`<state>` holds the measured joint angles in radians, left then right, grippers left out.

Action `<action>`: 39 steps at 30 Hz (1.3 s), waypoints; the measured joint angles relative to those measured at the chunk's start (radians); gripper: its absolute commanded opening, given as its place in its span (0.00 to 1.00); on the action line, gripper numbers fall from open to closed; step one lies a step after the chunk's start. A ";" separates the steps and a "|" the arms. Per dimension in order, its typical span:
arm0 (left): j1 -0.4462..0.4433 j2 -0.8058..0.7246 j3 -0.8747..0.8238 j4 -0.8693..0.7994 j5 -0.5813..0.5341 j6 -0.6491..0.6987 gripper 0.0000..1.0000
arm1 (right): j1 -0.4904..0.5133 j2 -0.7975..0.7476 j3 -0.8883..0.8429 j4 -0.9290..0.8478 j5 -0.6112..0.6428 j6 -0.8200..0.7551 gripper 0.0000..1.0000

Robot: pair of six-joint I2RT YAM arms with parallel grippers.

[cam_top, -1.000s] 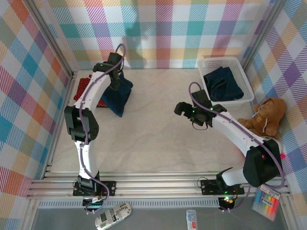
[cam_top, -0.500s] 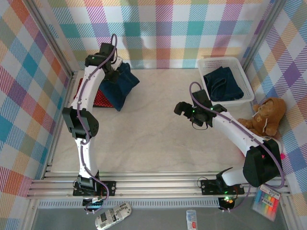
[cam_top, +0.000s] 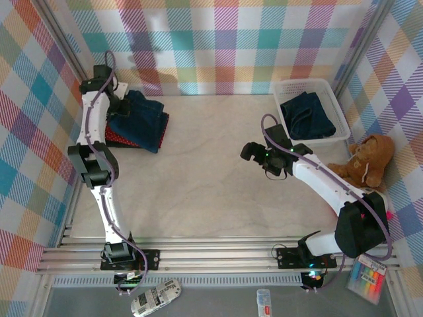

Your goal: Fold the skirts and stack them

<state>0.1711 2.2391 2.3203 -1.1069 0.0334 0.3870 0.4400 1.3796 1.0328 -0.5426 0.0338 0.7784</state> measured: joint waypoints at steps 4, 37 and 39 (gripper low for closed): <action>0.041 0.063 0.001 0.035 -0.033 -0.022 1.00 | -0.002 -0.040 -0.008 -0.023 0.029 -0.008 0.99; 0.087 -0.728 -1.008 0.453 0.126 -0.918 1.00 | -0.539 1.000 1.168 -0.320 0.173 -0.562 0.99; 0.087 -0.748 -1.009 0.452 0.121 -0.916 1.00 | -0.539 1.048 1.209 -0.344 0.179 -0.562 0.99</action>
<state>0.2577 1.4910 1.3113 -0.6552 0.1543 -0.5289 -0.0994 2.4271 2.2414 -0.8864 0.2131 0.2165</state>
